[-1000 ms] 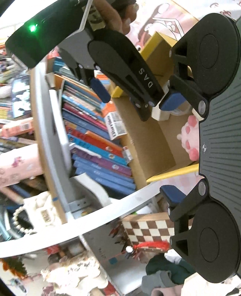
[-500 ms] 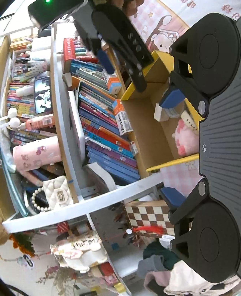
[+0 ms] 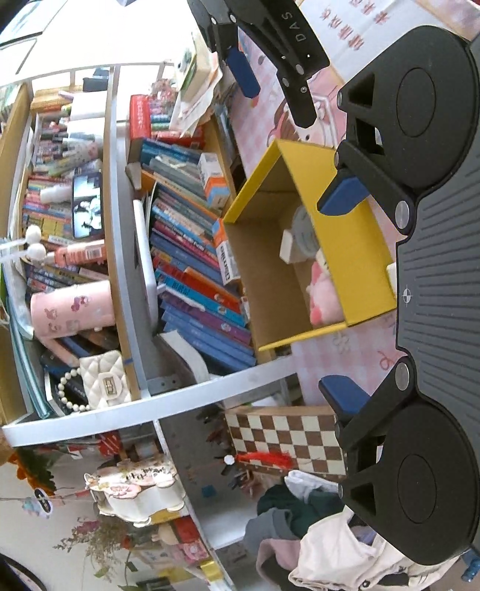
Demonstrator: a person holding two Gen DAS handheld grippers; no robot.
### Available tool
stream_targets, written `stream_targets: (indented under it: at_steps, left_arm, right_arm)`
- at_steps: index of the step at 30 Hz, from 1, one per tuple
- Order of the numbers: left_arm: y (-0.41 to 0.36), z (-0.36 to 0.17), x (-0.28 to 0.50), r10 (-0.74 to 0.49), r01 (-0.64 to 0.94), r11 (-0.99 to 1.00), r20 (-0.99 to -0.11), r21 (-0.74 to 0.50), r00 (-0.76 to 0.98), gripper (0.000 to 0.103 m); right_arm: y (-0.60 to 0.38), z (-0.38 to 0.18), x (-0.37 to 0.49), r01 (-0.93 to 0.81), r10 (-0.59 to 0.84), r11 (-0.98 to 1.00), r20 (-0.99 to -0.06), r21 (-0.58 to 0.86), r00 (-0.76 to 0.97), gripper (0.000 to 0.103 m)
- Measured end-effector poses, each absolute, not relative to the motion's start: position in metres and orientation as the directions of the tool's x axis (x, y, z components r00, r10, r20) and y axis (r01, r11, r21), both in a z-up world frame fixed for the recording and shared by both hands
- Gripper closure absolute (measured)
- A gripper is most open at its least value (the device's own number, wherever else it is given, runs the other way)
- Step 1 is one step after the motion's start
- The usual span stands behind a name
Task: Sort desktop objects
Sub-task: 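Withdraw both open tools from the yellow box back over the desk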
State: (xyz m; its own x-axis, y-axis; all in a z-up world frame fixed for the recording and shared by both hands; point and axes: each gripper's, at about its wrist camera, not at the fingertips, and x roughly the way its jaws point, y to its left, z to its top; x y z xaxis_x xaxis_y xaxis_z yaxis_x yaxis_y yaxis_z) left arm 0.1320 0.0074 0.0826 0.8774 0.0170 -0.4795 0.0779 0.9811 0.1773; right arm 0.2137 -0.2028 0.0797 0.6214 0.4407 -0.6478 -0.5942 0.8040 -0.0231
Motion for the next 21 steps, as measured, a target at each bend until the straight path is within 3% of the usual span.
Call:
stream_targets:
  at_steps: [10,21]
  left_arm:
    - [0.012,0.074,0.094,-0.039,0.129,0.98,-0.489,0.15,0.872,0.008]
    - [0.023,0.05,0.069,-0.063,0.157,0.98,-0.567,0.12,0.821,0.007]
  right_arm:
    - [-0.204,0.062,0.16,-0.524,0.371,0.851,-0.678,-0.025,0.635,0.016]
    - [-0.2,0.041,0.115,-0.472,0.297,0.879,-0.697,-0.069,0.653,0.012]
